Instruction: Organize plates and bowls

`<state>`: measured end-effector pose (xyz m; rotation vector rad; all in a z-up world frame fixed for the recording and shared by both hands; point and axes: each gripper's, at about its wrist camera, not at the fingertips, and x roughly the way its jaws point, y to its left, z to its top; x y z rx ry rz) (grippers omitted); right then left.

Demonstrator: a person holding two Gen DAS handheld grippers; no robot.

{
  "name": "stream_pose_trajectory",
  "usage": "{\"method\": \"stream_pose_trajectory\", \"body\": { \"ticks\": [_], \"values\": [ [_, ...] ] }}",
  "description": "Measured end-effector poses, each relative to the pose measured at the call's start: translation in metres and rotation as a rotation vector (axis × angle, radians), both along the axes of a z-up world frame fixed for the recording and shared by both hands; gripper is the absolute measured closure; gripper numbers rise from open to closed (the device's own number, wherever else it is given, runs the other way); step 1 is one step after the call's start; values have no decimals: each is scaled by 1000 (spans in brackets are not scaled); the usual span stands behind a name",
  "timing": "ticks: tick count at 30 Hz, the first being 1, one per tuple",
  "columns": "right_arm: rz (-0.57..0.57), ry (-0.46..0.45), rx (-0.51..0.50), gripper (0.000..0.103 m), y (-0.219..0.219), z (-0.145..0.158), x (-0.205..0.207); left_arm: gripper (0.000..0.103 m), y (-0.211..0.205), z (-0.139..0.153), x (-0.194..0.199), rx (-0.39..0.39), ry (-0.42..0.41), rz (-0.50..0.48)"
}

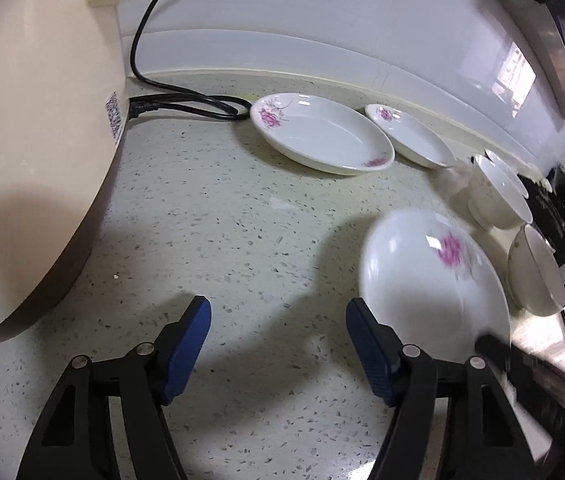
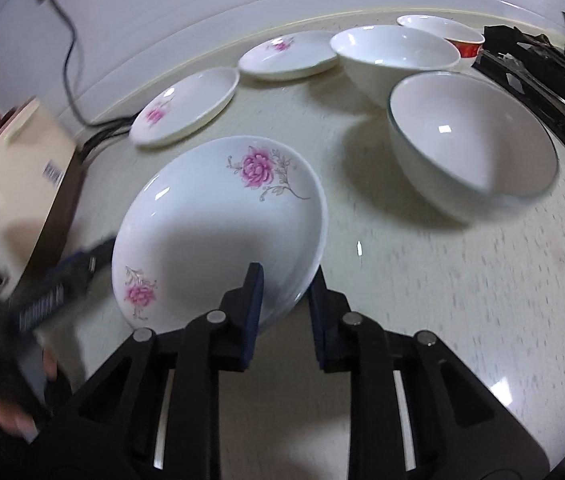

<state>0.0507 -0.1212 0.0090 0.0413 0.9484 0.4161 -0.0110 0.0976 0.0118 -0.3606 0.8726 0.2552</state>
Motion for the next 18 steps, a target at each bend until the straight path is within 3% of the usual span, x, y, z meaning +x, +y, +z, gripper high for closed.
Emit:
{"method": "stream_pose_trajectory", "body": {
  "ticks": [2,4,6,7,11,14,18],
  "values": [
    [25,10,0,73,-3,-1,-4,33,4,0,-1,-31,-7,4],
    [60,9,5,61,-2,-1,-3,33,7,1,-2,-65,-20,8],
    [79,-4,5,19,-2,1,-9,33,11,3,-4,-87,-39,25],
    [85,-8,-1,12,0,0,-10,33,14,4,-5,-106,-57,34],
    [95,-25,-49,7,7,-2,-12,33,13,9,-7,-192,-121,-18],
    [86,-14,-7,7,0,-1,-6,33,-4,6,2,-179,-113,-93],
    [40,6,74,4,-16,1,3,33,-11,1,7,-167,-103,-115]
  ]
}}
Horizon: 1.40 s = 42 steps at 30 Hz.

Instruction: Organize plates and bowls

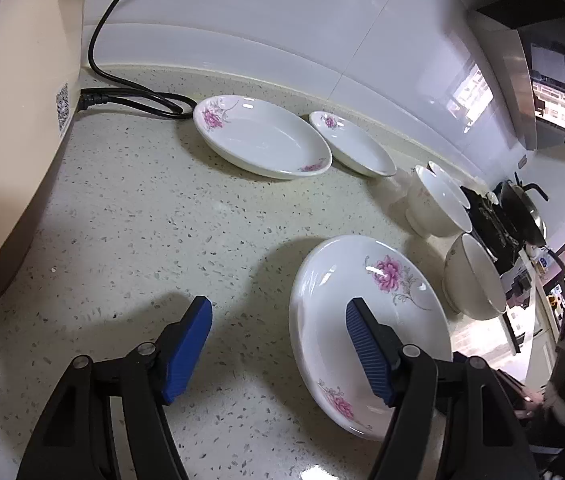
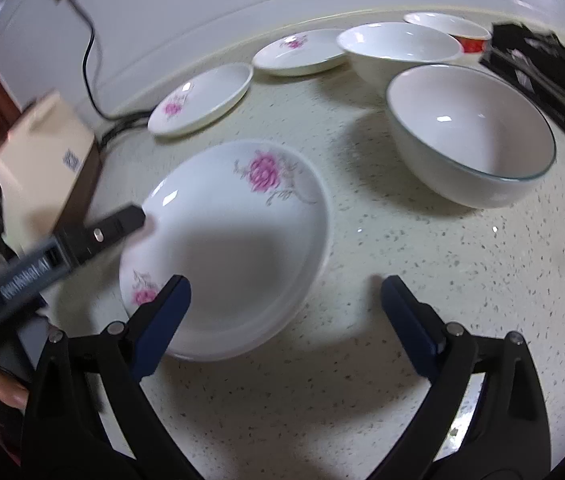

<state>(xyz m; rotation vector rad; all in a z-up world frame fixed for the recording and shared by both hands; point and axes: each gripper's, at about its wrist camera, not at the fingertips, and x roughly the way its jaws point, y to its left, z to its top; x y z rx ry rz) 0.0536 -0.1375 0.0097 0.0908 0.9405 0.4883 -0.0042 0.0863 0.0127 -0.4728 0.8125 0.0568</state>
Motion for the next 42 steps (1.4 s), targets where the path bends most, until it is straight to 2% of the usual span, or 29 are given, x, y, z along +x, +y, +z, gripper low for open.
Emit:
{"method": "stream_pose_trajectory", "body": {
  "ticks": [2,5,10,13,15,19,25,26,27,28,29,30,31,32,33,38,42],
  "values": [
    [6,11,27,0,-5,0,4,33,-2,-1,0,17,6,4],
    [43,31,-30,0,1,1,11,34,-5,-3,3,45,9,-4],
    [51,90,-73,0,5,2,23,42,-14,-4,6,88,3,-33],
    [50,84,-110,0,8,0,26,44,-13,-5,8,89,9,-32],
    [35,64,-89,0,4,-1,25,44,-12,-5,11,100,15,-18],
    [-10,51,36,0,-13,-2,23,44,-17,-4,18,151,44,-24],
    [13,78,33,1,-11,-1,32,44,-26,-3,29,190,77,-39],
    [10,67,30,13,-11,0,32,44,-26,-3,29,195,78,-39],
    [8,49,18,40,-9,0,30,44,-27,-3,28,198,78,-40],
    [9,39,-6,56,-6,-1,29,44,-27,-3,27,203,78,-41],
    [9,44,-9,79,-5,-2,29,46,-28,-3,27,209,78,-42],
    [8,48,-1,84,-5,-4,30,54,-29,-3,26,227,78,-38],
    [6,39,4,84,-5,-4,29,60,-30,-3,24,234,63,-49],
    [5,30,9,85,-5,-4,28,78,-30,-4,22,194,47,-78],
    [-4,18,14,85,-6,-5,27,80,-29,-4,20,168,41,-83],
    [-19,-37,40,87,-8,-7,17,82,-29,-4,16,165,33,-75],
    [-18,-40,46,87,-8,-7,11,82,-29,-3,14,170,32,-65]
  ]
}}
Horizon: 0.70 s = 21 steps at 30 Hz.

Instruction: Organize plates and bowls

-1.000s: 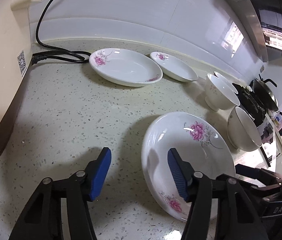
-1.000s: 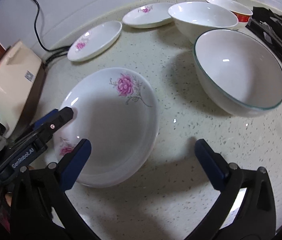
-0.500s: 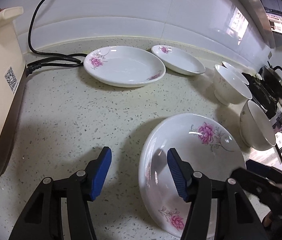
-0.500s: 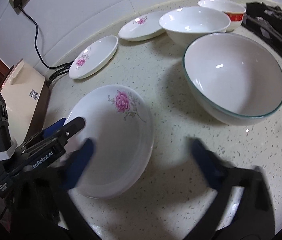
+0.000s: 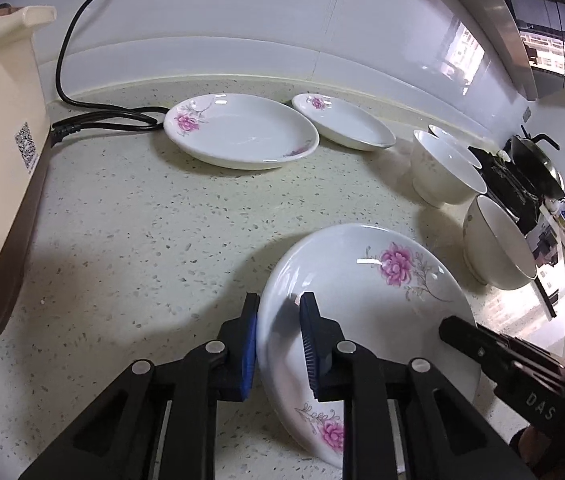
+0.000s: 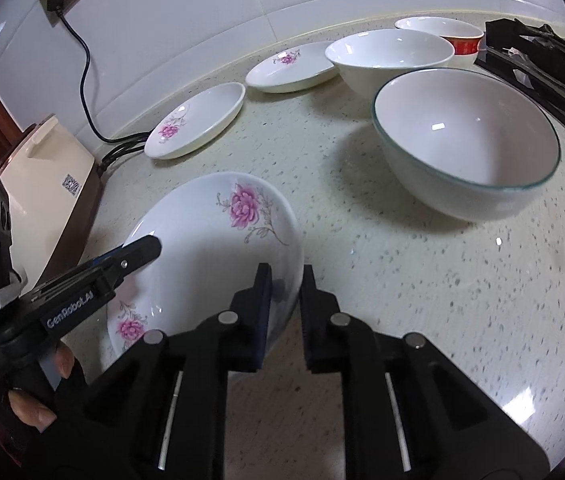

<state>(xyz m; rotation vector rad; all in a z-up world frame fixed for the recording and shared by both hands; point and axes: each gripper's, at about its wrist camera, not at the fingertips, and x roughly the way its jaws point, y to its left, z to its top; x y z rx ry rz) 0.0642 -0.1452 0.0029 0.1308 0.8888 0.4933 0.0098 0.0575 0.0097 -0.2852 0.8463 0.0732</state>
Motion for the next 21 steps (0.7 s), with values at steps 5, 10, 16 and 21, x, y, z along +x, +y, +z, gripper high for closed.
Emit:
{"method": "stream_pose_trajectory", "body": {
  "ticks": [5,10,16,21],
  "values": [
    [-20,-5,20,87,-6,1,-13,82,-9,6,-5,41,-16,-7],
    [-47,-10,35,86,-14,2,-25,82,-16,11,-10,42,-23,-19],
    [-80,-21,60,86,-32,4,-42,82,-33,16,-19,46,-42,-64],
    [-123,-37,65,86,-59,6,-60,82,-56,16,-27,44,-47,-145]
  ]
}}
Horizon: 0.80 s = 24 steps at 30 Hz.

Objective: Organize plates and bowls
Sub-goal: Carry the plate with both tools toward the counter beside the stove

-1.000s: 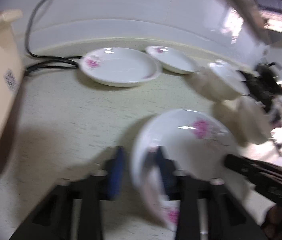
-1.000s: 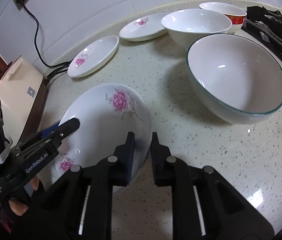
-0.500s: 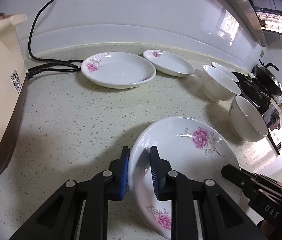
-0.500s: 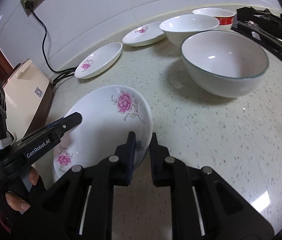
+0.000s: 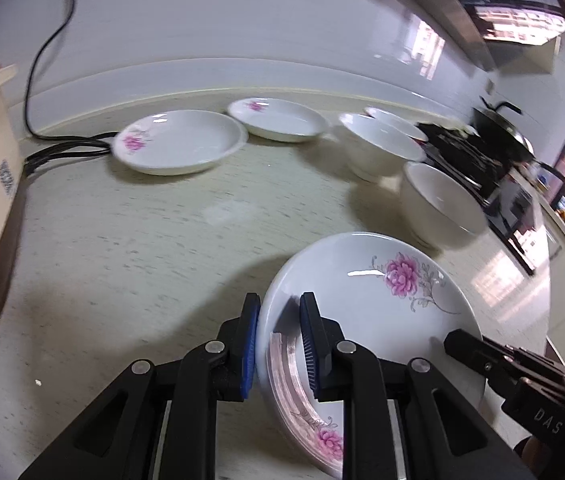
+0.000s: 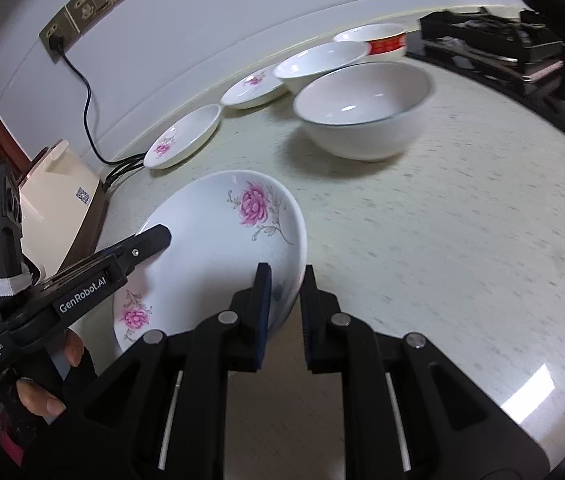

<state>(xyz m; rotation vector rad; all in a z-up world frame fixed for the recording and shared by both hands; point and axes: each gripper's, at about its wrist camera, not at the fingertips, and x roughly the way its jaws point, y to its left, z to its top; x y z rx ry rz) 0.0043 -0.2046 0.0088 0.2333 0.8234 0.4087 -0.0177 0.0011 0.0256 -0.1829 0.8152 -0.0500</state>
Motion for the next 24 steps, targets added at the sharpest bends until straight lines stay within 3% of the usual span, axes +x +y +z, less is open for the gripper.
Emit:
{"method": "stream_pose_trajectory", "body": {
  "ticks": [9,16,24],
  "values": [
    [-66,-15,27,86,-46,-1,-21,81,-44,2,-8,21,-17,-104],
    [-111,-9,40,86,-72,-4,-27,79,-70,-1,-3,22,6,-131],
    [-237,-14,68,86,-130,-1,-26,78,-132,1,18,39,26,-212]
  ]
}}
